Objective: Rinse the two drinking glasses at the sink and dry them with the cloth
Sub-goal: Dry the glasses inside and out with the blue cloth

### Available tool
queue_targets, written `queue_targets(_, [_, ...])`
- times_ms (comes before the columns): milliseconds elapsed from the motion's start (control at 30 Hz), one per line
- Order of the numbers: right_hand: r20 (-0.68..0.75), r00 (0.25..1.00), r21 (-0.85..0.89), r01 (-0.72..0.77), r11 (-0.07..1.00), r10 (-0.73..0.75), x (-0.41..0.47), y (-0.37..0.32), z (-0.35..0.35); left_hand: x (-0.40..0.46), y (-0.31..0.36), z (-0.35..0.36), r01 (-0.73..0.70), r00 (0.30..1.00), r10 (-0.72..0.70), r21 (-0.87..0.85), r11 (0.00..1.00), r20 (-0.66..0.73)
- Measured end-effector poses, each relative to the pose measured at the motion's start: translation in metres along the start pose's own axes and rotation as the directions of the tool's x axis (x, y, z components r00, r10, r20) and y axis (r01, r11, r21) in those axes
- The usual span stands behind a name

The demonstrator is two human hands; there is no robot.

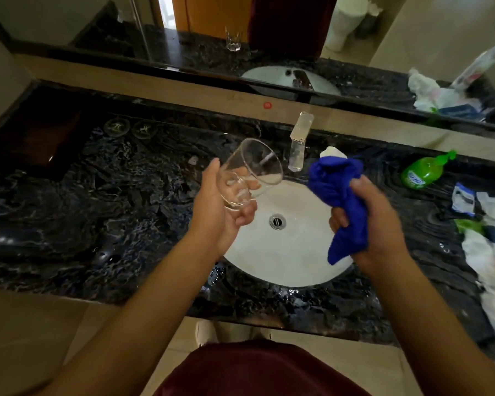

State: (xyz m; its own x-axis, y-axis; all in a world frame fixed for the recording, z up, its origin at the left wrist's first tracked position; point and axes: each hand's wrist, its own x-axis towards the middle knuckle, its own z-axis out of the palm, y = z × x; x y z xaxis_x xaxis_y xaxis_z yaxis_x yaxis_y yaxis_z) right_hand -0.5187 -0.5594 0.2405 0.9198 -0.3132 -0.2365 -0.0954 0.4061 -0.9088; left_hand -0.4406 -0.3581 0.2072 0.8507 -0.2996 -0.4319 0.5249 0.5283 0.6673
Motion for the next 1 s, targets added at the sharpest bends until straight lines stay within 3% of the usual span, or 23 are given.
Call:
queue_targets(100, [0.081, 0.995, -0.382, 0.086, 0.920, -0.059, -0.013, 0.015, 0.017, -0.010, -0.008, 0.003, 0.098, 0.995, -0.097, -0.037, 0.995, 0.007])
queue_targets(167, [0.184, 0.977, -0.485, 0.182, 0.855, -0.103, -0.019, 0.023, 0.030, -0.015, -0.011, 0.008, 0.141, 0.990, -0.141, -0.058, 0.988, -0.002])
queue_targets(233, [0.249, 0.958, -0.464, 0.248, 0.850, -0.144, -0.021, 0.029, 0.039, -0.023, -0.009, 0.012, 0.144, 0.987, -0.147, -0.055, 0.988, -0.059])
queue_targets(333, [0.227, 0.956, -0.496, 0.277, 0.823, -0.185, -0.020, 0.034, 0.046, -0.029, -0.008, 0.018, 0.060, 0.989, -0.048, 0.083, 0.995, -0.140])
queue_targets(400, [0.212, 0.955, -0.501, 0.287, 0.817, -0.206, -0.022, 0.035, 0.046, -0.033, -0.010, 0.023, 0.031, 0.993, -0.011, 0.172, 0.985, -0.116])
queue_targets(600, [0.216, 0.945, -0.346, 0.310, 0.886, -0.246, -0.020, 0.036, 0.044, -0.040, -0.021, 0.032, 0.028, 0.996, -0.009, 0.223, 0.974, -0.088])
queue_targets(700, [0.205, 0.946, -0.272, 0.300, 0.914, -0.250, -0.019, 0.030, 0.040, -0.042, -0.026, 0.035, -0.004, 0.994, 0.043, 0.366, 0.931, -0.098])
queue_targets(767, [0.200, 0.950, -0.254, 0.285, 0.924, -0.238, -0.017, 0.025, 0.035, -0.040, -0.022, 0.027, -0.225, 0.965, 0.262, 0.588, 0.777, 0.022])
queue_targets(833, [0.200, 0.958, -0.271, 0.257, 0.928, -0.206, -0.014, 0.019, 0.030, -0.035, -0.008, 0.017, -0.503, 0.825, 0.506, 0.733, 0.458, 0.251])
queue_targets(867, [0.204, 0.960, -0.312, 0.248, 0.917, -0.191, -0.013, 0.018, 0.026, -0.033, 0.001, 0.014, -0.601, 0.739, 0.556, 0.746, 0.286, 0.382])
queue_targets(933, [0.222, 0.961, -0.417, 0.246, 0.875, -0.164, -0.011, 0.019, 0.019, -0.033, 0.018, 0.015, -0.712, 0.606, 0.532, 0.702, 0.030, 0.591])
queue_targets(1000, [0.269, 0.955, -0.462, 0.245, 0.852, -0.129, -0.012, 0.022, 0.016, -0.038, 0.028, 0.024, -0.777, 0.541, 0.451, 0.627, -0.054, 0.710])
